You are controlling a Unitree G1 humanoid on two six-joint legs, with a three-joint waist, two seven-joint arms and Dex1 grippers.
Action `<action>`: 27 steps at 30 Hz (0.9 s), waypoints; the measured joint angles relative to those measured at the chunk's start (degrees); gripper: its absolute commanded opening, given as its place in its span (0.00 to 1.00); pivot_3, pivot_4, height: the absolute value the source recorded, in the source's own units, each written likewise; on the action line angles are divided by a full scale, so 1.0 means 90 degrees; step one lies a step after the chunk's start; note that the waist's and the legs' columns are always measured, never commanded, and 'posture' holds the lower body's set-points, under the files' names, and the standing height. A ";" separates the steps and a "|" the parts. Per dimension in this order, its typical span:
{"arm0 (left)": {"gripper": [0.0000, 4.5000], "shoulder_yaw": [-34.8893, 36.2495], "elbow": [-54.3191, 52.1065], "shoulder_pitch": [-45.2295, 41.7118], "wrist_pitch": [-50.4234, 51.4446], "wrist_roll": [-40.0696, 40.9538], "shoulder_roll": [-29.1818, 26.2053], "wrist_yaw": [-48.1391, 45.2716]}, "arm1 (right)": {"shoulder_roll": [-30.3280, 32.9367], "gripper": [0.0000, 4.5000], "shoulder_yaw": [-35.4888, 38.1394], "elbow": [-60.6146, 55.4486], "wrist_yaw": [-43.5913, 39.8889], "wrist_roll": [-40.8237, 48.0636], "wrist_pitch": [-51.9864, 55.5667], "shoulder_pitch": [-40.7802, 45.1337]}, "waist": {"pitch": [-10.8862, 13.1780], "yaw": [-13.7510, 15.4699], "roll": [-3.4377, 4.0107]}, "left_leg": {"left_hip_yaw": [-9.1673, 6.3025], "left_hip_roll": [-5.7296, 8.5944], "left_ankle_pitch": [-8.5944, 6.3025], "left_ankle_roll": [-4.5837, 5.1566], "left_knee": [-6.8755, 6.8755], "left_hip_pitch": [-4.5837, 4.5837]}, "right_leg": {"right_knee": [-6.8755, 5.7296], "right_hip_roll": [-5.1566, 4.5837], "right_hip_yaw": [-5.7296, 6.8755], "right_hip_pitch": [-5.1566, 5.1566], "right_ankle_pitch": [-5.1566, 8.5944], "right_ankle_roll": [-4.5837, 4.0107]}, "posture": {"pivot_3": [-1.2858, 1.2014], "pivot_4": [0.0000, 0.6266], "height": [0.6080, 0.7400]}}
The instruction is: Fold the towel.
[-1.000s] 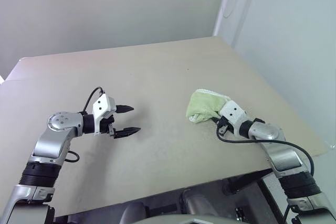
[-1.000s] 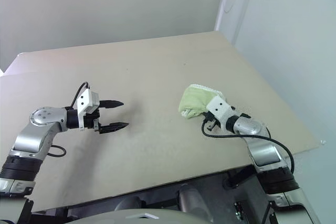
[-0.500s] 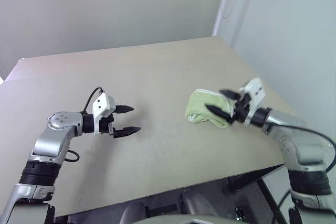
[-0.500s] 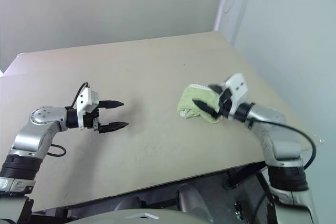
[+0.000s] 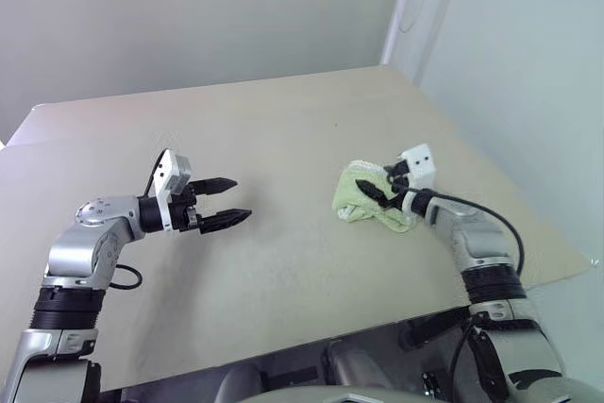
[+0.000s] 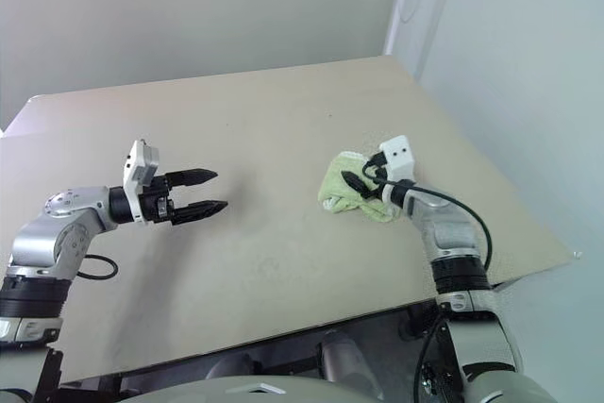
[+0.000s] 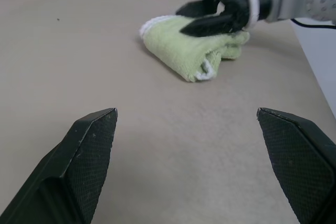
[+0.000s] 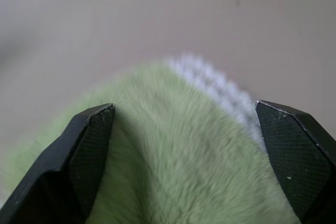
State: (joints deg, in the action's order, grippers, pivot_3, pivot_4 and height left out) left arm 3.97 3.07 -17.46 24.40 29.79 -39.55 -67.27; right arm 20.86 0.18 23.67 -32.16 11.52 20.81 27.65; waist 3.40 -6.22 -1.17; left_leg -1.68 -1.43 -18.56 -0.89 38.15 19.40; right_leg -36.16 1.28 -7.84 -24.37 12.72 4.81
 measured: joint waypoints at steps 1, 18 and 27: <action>1.00 0.0001 -0.0032 0.0041 -0.0010 -0.0015 0.0000 0.0013 | -0.0061 0.99 -0.0057 0.0263 0.0052 -0.0120 -0.0234 0.0067 | -0.0001 -0.0013 0.0000 | 0.0001 0.0000 0.0000 0.0000 0.0001 -0.0002 | 0.0000 0.0000 -0.0001 0.0002 0.0000 0.0000 | 0.52 0.00 1.00; 1.00 -0.0035 -0.0495 0.0294 0.0053 -0.0045 -0.0057 0.0116 | 0.0266 0.99 0.0667 -0.0936 -0.0497 0.0835 0.0548 -0.0040 | 0.0009 -0.0102 0.0015 | -0.0010 0.0001 -0.0001 0.0000 -0.0012 -0.0088 | 0.0008 0.0000 0.0000 0.0089 0.0007 0.0007 | 0.52 0.00 1.00; 1.00 0.0122 -0.0379 0.0307 0.0044 -0.0031 -0.0183 0.0100 | 0.1055 0.99 0.0456 -0.4207 -0.1417 0.2353 0.2330 -0.1325 | 0.0012 -0.0096 0.0013 | -0.0007 -0.0005 -0.0004 0.0004 -0.0020 -0.0096 | 0.0012 0.0003 0.0004 0.0088 0.0019 -0.0010 | 0.52 0.00 1.00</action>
State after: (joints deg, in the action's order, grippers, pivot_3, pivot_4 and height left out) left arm 5.07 -0.34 -14.70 24.79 29.51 -41.20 -66.37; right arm 30.35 4.28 -14.18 -44.92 32.70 41.78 15.73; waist 3.50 -7.08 -1.06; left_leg -1.74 -1.47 -18.59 -0.85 37.97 18.54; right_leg -36.04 1.31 -7.80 -23.58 12.89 4.72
